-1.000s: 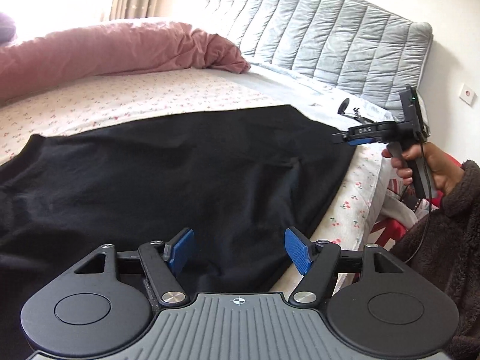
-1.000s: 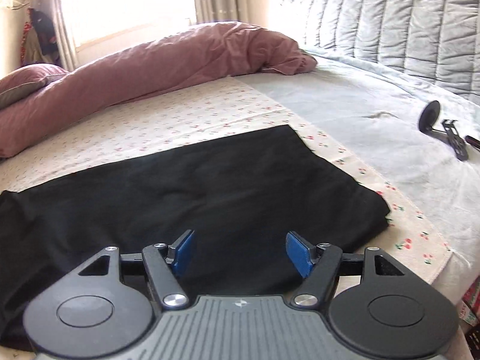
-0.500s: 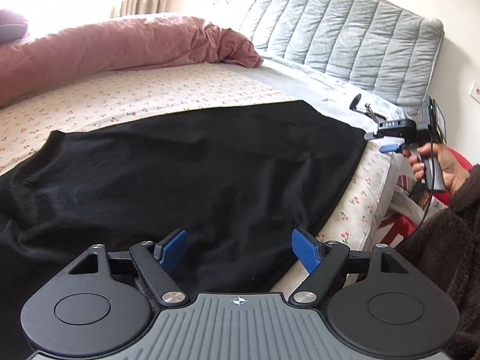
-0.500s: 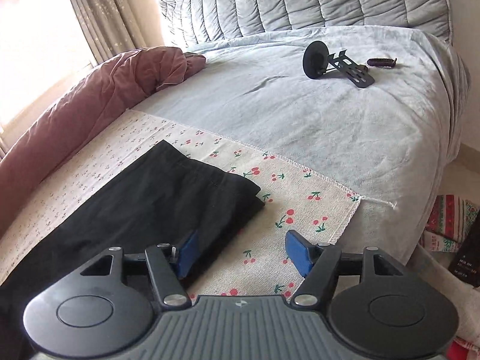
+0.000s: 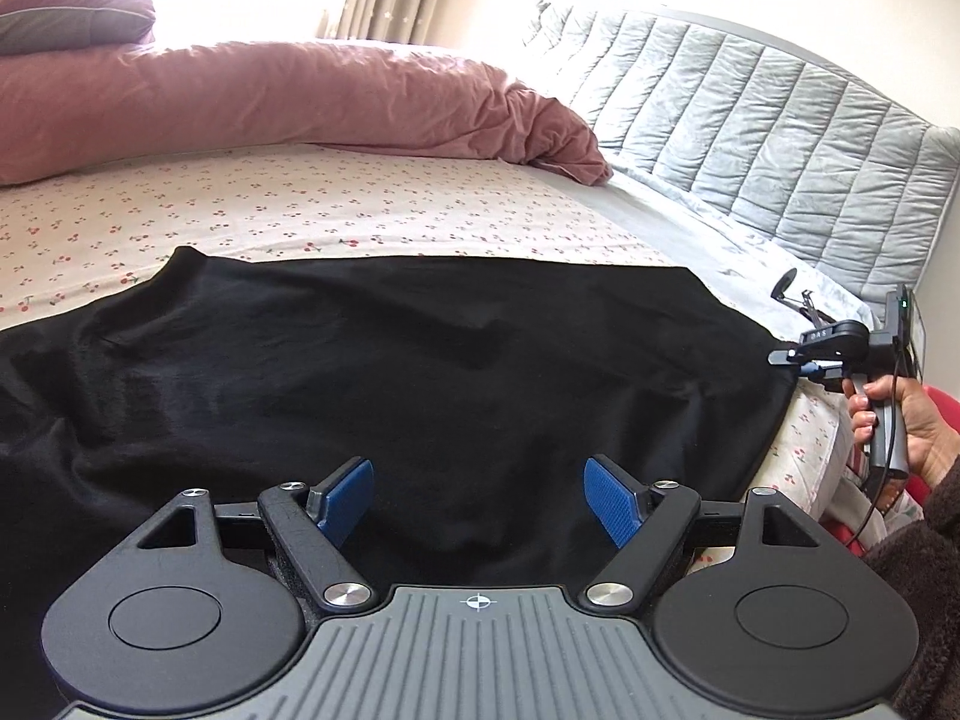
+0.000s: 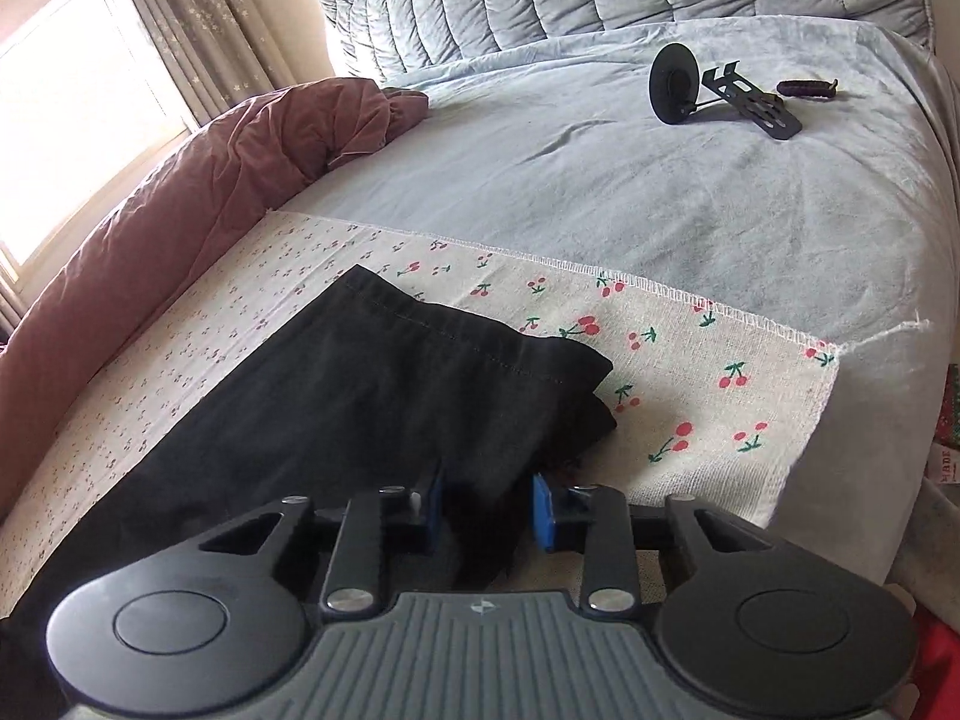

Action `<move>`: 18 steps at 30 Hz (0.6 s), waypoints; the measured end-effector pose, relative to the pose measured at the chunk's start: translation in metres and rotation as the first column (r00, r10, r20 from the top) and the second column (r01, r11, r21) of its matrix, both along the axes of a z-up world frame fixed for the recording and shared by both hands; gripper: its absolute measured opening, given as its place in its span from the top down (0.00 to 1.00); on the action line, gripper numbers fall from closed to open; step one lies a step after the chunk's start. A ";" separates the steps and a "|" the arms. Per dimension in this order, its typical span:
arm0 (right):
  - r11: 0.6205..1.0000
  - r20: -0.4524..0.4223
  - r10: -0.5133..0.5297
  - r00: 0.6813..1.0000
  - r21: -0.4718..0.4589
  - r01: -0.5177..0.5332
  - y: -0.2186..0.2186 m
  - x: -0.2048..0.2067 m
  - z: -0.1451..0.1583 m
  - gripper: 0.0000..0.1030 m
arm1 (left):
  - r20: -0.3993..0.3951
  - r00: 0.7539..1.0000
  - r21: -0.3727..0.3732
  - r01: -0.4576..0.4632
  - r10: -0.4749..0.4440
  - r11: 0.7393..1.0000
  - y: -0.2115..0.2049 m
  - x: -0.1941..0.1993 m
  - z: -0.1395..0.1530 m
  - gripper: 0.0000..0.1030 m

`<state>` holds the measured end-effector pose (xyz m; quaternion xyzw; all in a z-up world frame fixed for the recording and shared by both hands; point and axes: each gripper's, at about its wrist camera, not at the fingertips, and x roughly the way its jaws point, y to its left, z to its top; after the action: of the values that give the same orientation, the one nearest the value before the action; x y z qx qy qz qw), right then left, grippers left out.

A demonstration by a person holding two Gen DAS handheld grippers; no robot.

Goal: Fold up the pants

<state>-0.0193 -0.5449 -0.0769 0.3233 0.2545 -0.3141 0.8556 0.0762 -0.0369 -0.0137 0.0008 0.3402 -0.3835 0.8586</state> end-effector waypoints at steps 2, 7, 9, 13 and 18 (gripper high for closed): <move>0.999 0.040 0.007 0.999 0.044 -0.009 -0.003 -0.002 -0.001 0.96 | -0.004 1.000 -0.003 -0.018 0.018 1.000 0.001 0.003 -0.001 0.21; 1.000 0.075 0.018 0.997 0.004 -0.019 0.006 -0.004 0.011 0.97 | -0.021 0.999 -0.025 -0.029 0.028 0.999 0.003 0.006 -0.003 0.16; 0.999 0.096 0.033 0.995 -0.024 -0.030 0.013 -0.003 0.017 0.97 | -0.031 0.999 -0.032 -0.030 0.030 0.999 0.003 0.007 -0.005 0.15; 0.991 0.133 0.099 0.986 -0.104 -0.085 0.033 0.003 0.034 0.97 | -0.062 0.997 -0.052 -0.039 0.036 0.998 0.003 0.011 -0.009 0.14; 0.953 0.152 0.246 0.957 -0.217 -0.211 0.068 0.020 0.055 0.97 | -0.115 0.992 -0.120 -0.060 0.046 0.991 0.003 0.021 -0.013 0.14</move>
<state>0.0007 -0.4767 -0.0219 0.2313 0.1804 -0.2064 0.9335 0.0970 -0.0337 -0.0269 -0.0827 0.3636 -0.3801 0.8465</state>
